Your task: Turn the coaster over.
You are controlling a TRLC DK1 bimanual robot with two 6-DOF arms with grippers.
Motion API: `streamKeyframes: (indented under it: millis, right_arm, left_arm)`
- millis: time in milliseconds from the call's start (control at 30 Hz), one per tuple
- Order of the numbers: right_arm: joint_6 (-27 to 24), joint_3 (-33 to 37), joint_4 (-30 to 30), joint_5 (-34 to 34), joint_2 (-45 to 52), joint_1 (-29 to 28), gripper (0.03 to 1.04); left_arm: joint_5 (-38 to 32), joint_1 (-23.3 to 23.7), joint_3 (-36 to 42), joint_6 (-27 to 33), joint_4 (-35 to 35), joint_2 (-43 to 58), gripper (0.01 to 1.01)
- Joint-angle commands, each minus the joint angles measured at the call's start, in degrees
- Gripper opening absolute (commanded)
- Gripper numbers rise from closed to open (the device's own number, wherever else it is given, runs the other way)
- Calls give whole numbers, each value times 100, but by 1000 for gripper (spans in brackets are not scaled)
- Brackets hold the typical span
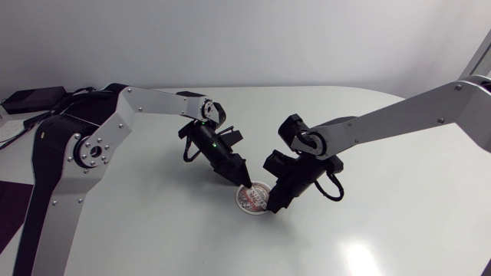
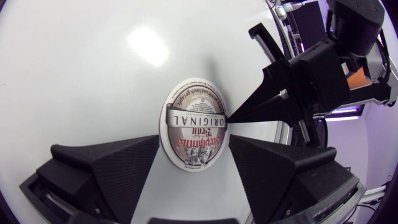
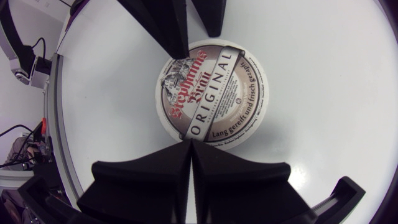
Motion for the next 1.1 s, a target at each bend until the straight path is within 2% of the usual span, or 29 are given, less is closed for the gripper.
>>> streamKeyframes:
  millis: [0,533,600,833,1067]
  right_arm:
    - [4,-64,-52,-50,229,17,48]
    - [13,165,-34,-6,642,88,48]
    - [13,165,-34,-6,642,88,48]
    - [-14,-29,-201,-23,53,17,48]
    - [-67,-240,-184,-41,-61,0,48]
  left_arm:
    - [-508,31,-320,70,26,763,805]
    - [-552,-31,-338,175,-123,868,803]
    - [-561,-40,-329,184,-132,877,762]
    - [-578,-5,-320,184,-141,851,764]
    - [-578,-5,-303,184,-132,842,764]
